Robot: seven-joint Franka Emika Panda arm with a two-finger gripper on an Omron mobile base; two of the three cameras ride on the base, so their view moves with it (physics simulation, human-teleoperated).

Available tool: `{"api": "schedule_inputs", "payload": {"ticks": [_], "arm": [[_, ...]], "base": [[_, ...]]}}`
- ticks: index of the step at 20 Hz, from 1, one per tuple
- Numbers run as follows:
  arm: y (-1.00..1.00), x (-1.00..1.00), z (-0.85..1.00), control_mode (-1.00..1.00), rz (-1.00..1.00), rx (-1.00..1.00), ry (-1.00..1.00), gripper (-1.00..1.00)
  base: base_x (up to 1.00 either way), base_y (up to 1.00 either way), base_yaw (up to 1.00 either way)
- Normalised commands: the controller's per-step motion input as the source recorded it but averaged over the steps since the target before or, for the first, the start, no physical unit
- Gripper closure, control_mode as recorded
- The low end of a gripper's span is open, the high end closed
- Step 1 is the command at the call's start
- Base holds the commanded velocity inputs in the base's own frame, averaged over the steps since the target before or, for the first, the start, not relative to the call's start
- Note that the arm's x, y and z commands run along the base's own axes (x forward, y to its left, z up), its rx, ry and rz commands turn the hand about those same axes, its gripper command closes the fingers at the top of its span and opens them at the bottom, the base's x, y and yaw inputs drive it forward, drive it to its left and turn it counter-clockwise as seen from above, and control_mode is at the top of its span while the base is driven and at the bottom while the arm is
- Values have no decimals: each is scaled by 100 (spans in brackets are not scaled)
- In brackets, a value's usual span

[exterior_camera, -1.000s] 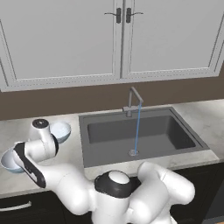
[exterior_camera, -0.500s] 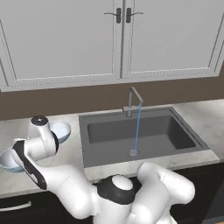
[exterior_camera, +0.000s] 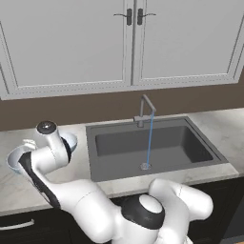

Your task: Rinse each bowl for a few seconds and place them down in the sink or on the counter.

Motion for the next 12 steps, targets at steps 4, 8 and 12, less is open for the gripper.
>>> {"api": "schedule_inputs", "payload": {"ticks": [4, 8, 12], "arm": [[-25, 0, 29, -100, -38, 0, 0, 100], [-38, -18, 32, -100, -30, 0, -2, 100], [-39, -26, 38, -100, -27, 0, -4, 100]], "base": [[0, 0, 0], [0, 0, 0], [0, 0, 0]]}}
